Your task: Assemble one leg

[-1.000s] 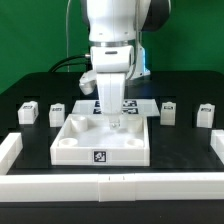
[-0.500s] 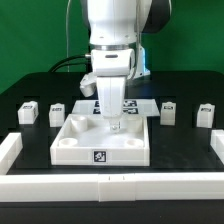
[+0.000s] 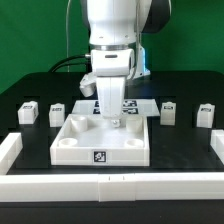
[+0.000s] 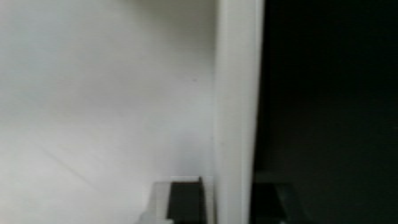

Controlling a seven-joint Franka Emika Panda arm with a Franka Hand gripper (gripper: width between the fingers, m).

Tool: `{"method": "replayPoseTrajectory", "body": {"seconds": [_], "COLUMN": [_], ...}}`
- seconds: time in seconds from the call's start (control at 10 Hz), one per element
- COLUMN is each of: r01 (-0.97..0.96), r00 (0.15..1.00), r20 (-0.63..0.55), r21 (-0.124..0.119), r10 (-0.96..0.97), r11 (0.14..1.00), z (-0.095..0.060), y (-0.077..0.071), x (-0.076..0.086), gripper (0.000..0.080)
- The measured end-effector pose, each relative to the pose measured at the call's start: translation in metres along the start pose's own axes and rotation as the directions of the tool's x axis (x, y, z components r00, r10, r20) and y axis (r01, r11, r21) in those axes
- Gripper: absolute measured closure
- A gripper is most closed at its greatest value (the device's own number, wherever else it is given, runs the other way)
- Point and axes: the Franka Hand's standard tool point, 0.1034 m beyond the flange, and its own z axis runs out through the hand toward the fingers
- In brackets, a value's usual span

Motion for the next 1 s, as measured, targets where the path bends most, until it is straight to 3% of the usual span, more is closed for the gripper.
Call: {"method": "replayPoseTrajectory", "body": {"seconds": [0.6, 0.8, 1.0], "r01": [0.002, 0.02, 0.05], "r00": [1.0, 1.0, 0.998], "r20": [0.0, -0.013, -0.027], "r21": [0.001, 0.005, 0.004], "r10": [-0.002, -0.02, -0.05], "r11": [1.0, 1.0, 0.999], "z": [0.0, 0.0, 0.001], "y": [0.0, 0.003, 0.01], "x": [0.001, 0.021, 0.055], "gripper": [0.0741, 0.0741, 0.0741]}}
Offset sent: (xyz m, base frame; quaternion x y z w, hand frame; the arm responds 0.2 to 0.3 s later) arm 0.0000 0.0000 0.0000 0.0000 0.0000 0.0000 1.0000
